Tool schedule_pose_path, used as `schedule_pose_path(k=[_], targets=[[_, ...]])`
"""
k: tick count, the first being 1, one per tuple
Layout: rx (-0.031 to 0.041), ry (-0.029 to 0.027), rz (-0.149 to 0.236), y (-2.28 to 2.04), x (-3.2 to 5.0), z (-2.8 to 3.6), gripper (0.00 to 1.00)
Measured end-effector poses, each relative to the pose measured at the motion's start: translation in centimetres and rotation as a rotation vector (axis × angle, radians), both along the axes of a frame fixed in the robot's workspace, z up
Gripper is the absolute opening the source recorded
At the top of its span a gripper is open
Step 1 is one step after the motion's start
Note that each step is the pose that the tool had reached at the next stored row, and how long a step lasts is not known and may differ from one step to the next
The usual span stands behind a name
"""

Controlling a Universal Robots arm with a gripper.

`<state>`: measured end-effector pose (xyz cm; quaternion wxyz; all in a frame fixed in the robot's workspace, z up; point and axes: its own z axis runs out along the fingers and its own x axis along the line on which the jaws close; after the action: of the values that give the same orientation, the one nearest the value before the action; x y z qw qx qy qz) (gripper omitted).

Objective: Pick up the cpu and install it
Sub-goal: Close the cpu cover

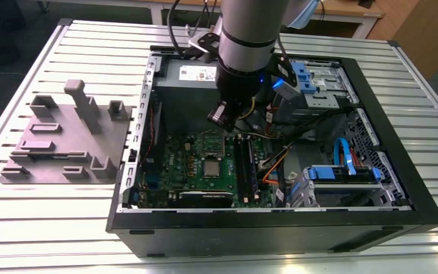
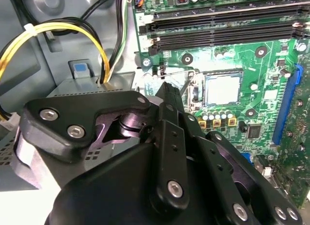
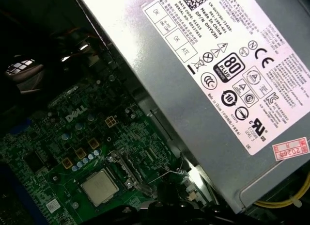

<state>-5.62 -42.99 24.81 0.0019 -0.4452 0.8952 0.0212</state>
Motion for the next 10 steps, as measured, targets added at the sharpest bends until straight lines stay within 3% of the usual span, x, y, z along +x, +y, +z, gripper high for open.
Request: schedule_pose_path(k=[5,10], targets=[[0.0005,-0.0001,0.002,-0.6,-0.04,0.0,0.1],[0.0007,0.0,0.003,-0.68,-0.04,0.0,0.1]])
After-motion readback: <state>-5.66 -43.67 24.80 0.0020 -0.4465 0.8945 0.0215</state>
